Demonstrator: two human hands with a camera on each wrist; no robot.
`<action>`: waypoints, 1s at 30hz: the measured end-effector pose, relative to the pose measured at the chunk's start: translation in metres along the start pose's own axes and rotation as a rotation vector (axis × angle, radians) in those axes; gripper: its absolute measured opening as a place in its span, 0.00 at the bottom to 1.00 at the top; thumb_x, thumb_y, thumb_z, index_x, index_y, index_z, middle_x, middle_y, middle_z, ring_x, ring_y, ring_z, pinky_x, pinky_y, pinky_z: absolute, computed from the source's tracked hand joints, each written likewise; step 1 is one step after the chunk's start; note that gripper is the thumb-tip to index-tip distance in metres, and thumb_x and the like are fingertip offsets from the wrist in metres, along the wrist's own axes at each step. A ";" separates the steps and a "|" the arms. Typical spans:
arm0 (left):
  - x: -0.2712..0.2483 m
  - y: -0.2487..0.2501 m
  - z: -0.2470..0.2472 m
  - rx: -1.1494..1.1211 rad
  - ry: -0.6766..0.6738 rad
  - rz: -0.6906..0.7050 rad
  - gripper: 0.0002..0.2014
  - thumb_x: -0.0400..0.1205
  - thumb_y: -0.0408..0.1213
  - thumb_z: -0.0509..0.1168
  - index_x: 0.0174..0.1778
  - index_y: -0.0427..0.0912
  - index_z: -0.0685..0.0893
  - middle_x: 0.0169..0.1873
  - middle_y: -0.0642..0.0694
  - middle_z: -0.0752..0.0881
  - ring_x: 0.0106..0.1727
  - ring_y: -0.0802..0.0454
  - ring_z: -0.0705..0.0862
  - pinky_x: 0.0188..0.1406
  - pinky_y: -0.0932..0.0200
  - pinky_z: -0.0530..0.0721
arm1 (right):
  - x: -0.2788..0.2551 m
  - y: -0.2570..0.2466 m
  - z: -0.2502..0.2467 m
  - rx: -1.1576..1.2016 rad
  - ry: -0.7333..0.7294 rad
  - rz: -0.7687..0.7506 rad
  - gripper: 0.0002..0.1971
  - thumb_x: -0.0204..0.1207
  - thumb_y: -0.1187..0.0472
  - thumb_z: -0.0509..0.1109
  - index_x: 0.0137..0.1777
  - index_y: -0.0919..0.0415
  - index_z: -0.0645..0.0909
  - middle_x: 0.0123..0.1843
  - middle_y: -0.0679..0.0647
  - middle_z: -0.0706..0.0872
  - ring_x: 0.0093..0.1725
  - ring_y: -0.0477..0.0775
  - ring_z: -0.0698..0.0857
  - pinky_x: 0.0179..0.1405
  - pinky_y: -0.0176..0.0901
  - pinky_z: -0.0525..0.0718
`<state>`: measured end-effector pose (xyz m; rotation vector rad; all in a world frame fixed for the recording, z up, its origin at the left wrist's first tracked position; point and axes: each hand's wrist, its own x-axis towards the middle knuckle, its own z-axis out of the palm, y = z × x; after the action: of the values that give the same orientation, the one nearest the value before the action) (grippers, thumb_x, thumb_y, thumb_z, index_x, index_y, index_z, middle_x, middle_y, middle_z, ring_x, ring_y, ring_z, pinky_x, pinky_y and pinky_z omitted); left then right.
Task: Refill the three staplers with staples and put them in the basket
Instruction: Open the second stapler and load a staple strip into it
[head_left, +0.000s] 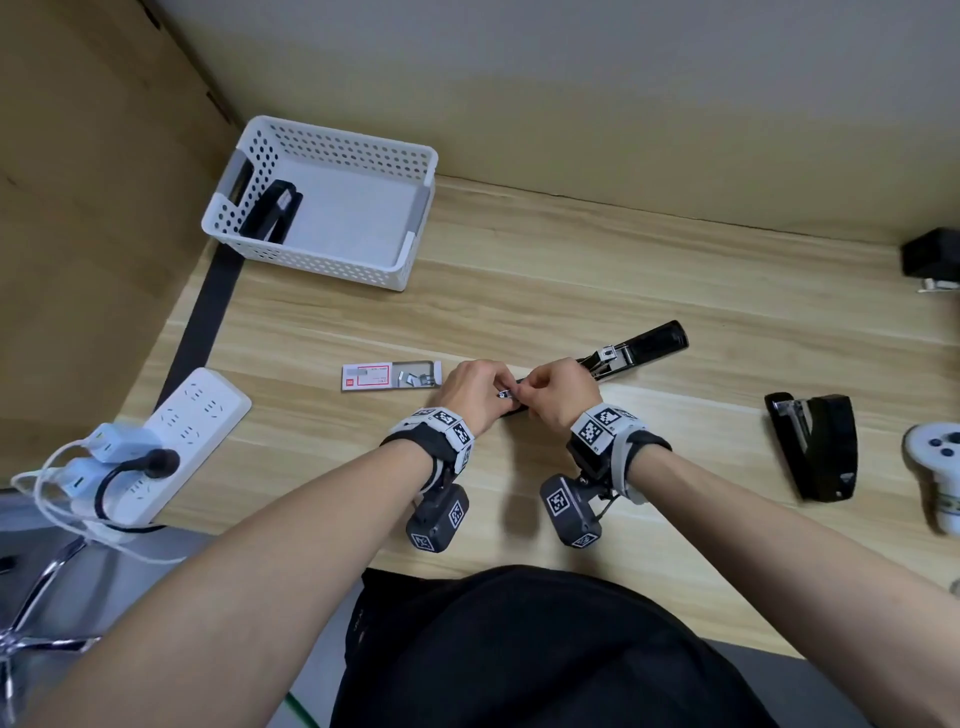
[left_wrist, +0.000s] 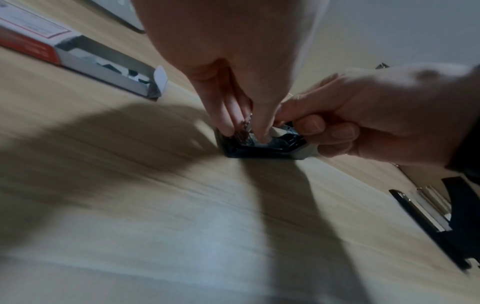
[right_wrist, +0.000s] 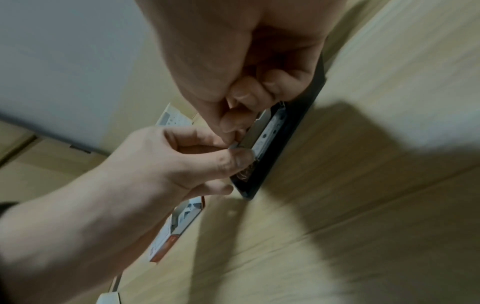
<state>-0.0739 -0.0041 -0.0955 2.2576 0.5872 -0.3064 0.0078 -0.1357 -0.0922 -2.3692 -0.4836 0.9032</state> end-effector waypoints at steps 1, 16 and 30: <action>0.000 -0.001 0.000 -0.008 -0.001 0.004 0.08 0.70 0.41 0.78 0.33 0.58 0.85 0.31 0.60 0.83 0.38 0.54 0.84 0.38 0.56 0.85 | 0.000 0.000 0.000 0.020 -0.001 0.020 0.16 0.71 0.49 0.73 0.25 0.54 0.84 0.27 0.52 0.88 0.35 0.54 0.86 0.38 0.46 0.84; -0.004 -0.012 0.001 0.103 0.026 0.036 0.03 0.71 0.36 0.74 0.38 0.48 0.88 0.42 0.52 0.86 0.45 0.49 0.84 0.44 0.52 0.84 | -0.004 0.000 0.009 0.321 0.003 0.128 0.12 0.64 0.57 0.77 0.24 0.61 0.86 0.22 0.49 0.85 0.26 0.45 0.78 0.38 0.44 0.80; -0.002 -0.012 0.002 0.105 0.027 -0.033 0.04 0.73 0.43 0.76 0.40 0.51 0.88 0.45 0.54 0.85 0.44 0.49 0.84 0.42 0.53 0.84 | -0.006 -0.001 0.006 0.342 -0.009 0.021 0.12 0.69 0.63 0.76 0.24 0.59 0.84 0.21 0.51 0.83 0.21 0.44 0.73 0.28 0.37 0.75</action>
<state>-0.0818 0.0011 -0.1033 2.3576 0.6362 -0.3303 -0.0005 -0.1359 -0.0924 -2.0630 -0.2810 0.9258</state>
